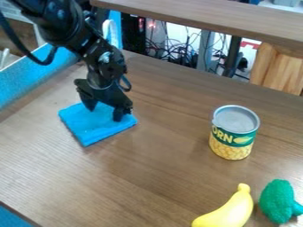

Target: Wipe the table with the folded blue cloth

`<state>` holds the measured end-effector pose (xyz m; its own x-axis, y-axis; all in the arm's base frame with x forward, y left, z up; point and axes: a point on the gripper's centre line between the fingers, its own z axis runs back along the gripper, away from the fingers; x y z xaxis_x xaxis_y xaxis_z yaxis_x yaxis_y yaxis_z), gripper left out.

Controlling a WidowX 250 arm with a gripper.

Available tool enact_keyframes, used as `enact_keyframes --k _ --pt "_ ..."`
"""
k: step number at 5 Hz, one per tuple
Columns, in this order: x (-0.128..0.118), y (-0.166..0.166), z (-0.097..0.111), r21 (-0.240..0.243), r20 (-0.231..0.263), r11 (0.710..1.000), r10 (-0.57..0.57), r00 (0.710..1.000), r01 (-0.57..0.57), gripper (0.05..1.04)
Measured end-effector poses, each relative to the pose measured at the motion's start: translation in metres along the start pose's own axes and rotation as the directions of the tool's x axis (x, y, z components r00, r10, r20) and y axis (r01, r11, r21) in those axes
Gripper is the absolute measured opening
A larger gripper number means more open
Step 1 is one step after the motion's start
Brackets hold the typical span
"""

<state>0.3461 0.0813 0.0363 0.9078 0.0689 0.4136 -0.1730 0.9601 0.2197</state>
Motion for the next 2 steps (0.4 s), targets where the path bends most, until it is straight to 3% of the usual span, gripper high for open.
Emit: enact_keyframes --k 2 --pt "-0.053 -0.002 0.021 -0.021 -0.033 1.0 -0.022 0.999 0.021 1.001"
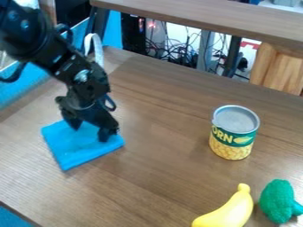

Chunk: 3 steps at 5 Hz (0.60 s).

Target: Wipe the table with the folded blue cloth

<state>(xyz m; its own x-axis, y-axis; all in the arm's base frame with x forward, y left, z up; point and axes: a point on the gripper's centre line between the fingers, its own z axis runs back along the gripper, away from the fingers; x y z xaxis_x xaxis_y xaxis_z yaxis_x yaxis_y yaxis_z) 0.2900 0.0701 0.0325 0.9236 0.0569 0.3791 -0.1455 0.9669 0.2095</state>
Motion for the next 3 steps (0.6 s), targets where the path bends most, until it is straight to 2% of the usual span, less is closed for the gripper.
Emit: enact_keyframes --k 1,2,3 --pt "-0.012 -0.002 0.006 -0.015 -0.014 1.0 0.014 1.0 -0.014 1.001" --pt "-0.017 -0.01 0.012 -0.072 -0.045 0.997 -0.018 0.999 0.014 1.0" --pt "-0.007 -0.002 0.023 -0.223 -0.052 0.975 0.016 0.999 -0.027 1.0"
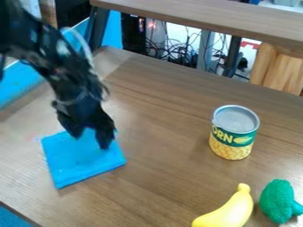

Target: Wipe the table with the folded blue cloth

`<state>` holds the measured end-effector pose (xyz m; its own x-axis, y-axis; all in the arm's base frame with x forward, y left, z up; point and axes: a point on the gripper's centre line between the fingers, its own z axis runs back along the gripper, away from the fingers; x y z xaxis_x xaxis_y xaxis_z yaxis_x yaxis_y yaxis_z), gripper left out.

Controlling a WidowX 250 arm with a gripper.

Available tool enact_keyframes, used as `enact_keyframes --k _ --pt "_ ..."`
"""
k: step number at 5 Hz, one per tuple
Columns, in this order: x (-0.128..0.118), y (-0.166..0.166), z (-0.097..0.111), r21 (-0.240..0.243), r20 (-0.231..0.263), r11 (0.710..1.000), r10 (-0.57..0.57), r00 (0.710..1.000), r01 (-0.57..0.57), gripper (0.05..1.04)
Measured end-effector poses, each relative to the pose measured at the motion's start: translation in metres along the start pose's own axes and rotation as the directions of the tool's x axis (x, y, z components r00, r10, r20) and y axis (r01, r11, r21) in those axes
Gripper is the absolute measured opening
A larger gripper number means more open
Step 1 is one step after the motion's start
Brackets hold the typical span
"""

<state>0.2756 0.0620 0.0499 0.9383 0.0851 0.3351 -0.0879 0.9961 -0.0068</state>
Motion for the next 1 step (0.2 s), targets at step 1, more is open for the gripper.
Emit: enact_keyframes --k 1 --pt "0.0138 0.0056 0.0342 -0.09 -0.004 0.995 0.05 0.999 -0.05 1.0"
